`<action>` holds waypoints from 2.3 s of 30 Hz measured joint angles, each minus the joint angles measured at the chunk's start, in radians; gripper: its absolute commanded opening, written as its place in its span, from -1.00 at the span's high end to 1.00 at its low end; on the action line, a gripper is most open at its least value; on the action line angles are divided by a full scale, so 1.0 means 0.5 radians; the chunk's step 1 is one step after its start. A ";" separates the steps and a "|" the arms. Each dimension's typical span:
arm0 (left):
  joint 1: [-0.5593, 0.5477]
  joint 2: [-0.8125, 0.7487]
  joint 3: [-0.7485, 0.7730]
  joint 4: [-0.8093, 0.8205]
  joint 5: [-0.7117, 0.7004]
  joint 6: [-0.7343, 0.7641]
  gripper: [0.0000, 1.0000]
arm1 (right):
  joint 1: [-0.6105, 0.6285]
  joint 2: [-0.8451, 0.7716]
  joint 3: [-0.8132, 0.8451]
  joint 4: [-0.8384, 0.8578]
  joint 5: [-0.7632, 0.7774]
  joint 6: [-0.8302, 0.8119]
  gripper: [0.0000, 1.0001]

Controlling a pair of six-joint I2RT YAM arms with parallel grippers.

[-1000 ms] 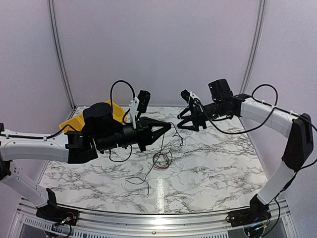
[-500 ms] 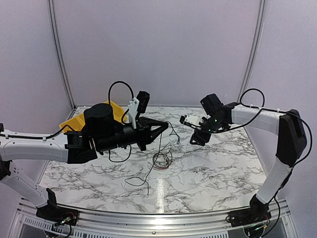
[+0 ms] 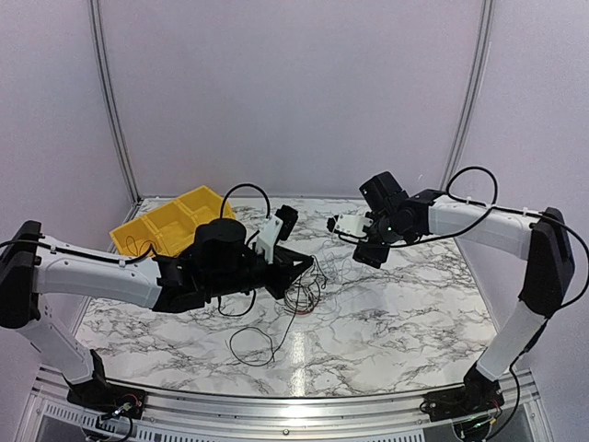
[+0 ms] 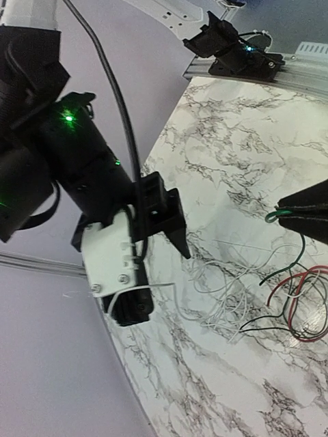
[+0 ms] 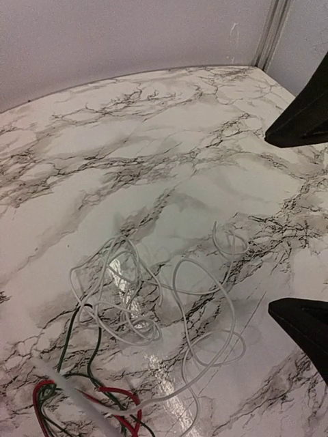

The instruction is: Untangle the cables

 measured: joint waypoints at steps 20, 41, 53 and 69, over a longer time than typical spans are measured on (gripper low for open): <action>0.010 0.174 -0.028 -0.061 0.050 -0.032 -0.24 | 0.130 -0.133 0.032 -0.110 -0.395 -0.014 -0.49; 0.300 0.608 0.358 0.141 0.134 -0.099 0.36 | 0.139 -0.105 0.165 -0.217 -0.620 0.047 -0.46; 0.332 0.634 0.302 0.523 0.504 -0.230 0.77 | 0.139 -0.040 0.165 -0.211 -0.612 0.093 -0.45; 0.415 0.597 -0.090 0.546 -0.076 -0.539 0.41 | -0.353 -0.078 -0.138 -0.160 -0.610 0.057 -0.36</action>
